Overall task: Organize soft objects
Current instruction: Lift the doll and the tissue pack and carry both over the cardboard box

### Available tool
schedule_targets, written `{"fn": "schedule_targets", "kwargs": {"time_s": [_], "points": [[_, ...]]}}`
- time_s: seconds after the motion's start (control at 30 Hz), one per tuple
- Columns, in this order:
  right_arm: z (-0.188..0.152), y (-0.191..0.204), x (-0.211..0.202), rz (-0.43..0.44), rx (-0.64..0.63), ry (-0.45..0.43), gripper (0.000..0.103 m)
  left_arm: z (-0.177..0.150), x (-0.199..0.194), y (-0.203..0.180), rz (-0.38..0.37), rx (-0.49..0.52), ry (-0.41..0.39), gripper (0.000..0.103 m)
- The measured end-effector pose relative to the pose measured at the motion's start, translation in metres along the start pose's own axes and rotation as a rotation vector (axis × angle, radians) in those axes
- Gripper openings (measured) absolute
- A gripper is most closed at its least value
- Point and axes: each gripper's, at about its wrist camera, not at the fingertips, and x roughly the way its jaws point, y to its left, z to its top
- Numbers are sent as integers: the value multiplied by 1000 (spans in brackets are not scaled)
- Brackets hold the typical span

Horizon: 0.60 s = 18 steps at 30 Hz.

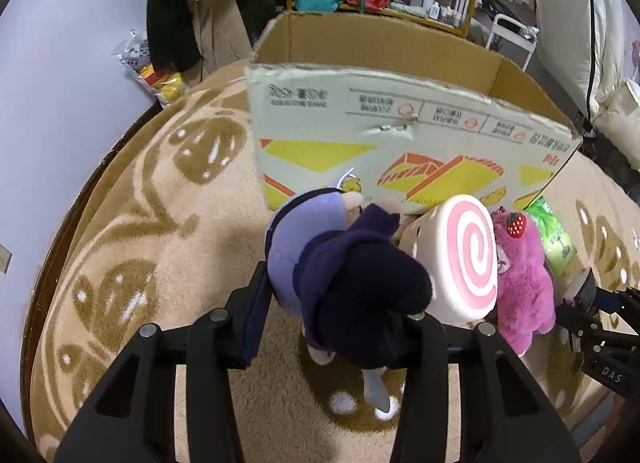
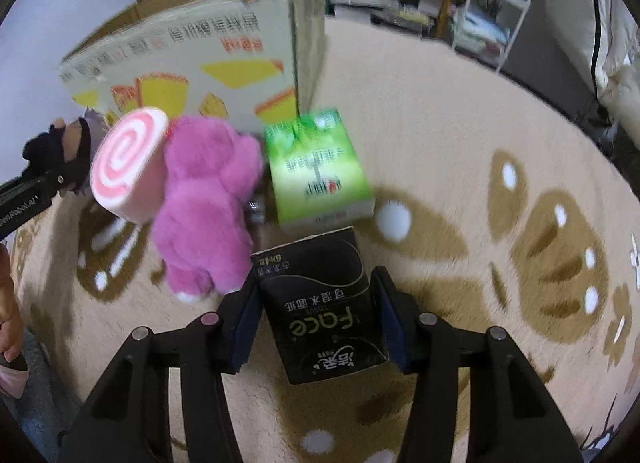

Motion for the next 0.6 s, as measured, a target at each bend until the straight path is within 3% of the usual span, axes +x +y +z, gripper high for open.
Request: {"fn": "schedule_targets", "kwargs": {"time_s": [0.27, 0.6], "points": [[8, 6, -39, 58, -19, -176, 56, -4, -28, 2, 12, -8, -61, 43], [5, 1, -91, 106, -1, -467, 56, -10, -75, -8, 29, 7, -212, 43]]}}
